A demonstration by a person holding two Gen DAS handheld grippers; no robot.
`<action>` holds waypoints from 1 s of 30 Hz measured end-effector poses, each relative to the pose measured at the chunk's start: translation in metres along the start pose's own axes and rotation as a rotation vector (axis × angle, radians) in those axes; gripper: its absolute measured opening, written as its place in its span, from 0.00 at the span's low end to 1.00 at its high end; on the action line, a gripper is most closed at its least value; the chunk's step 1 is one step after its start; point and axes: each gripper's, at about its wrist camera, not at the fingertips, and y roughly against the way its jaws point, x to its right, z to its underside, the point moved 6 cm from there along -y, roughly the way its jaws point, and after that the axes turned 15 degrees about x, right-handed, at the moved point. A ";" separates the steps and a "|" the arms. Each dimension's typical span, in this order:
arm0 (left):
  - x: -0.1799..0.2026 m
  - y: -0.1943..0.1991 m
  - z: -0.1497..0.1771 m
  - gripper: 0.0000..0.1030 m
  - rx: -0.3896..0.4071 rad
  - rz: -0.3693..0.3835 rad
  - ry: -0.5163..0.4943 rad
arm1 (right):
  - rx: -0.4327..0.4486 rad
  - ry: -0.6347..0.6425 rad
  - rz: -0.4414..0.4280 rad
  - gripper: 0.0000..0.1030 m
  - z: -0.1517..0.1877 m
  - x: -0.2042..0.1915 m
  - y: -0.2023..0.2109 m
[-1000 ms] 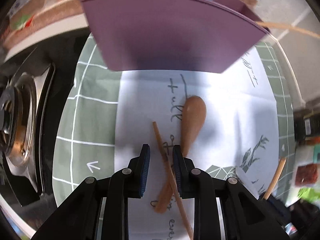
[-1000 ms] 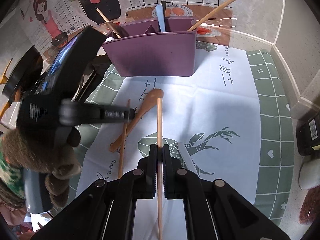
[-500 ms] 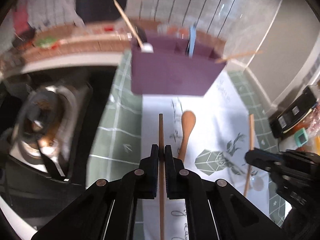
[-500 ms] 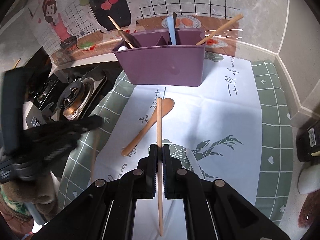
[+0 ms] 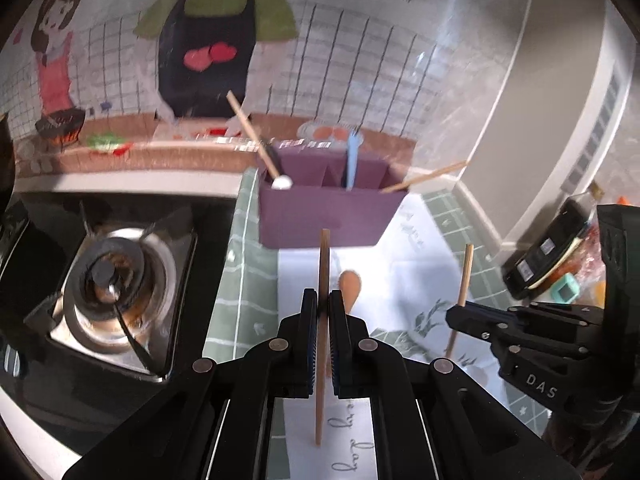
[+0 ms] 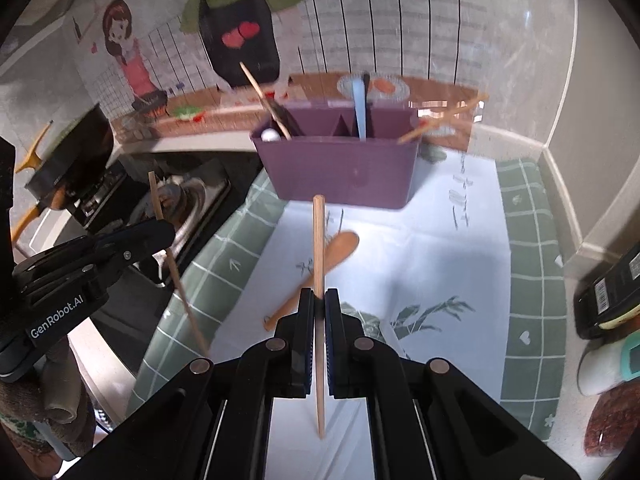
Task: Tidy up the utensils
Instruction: 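Lower both chopsticks into the purple caddy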
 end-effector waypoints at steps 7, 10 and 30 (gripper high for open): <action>0.012 0.020 -0.054 0.05 0.110 0.073 -0.006 | 0.133 0.044 0.019 0.04 -0.058 -0.009 0.026; 0.019 0.028 -0.089 0.05 0.166 0.104 -0.028 | 0.192 0.077 0.028 0.04 -0.094 -0.013 0.040; 0.023 -0.012 -0.240 0.05 0.317 0.079 -0.151 | 0.322 0.185 0.133 0.04 -0.242 0.005 0.017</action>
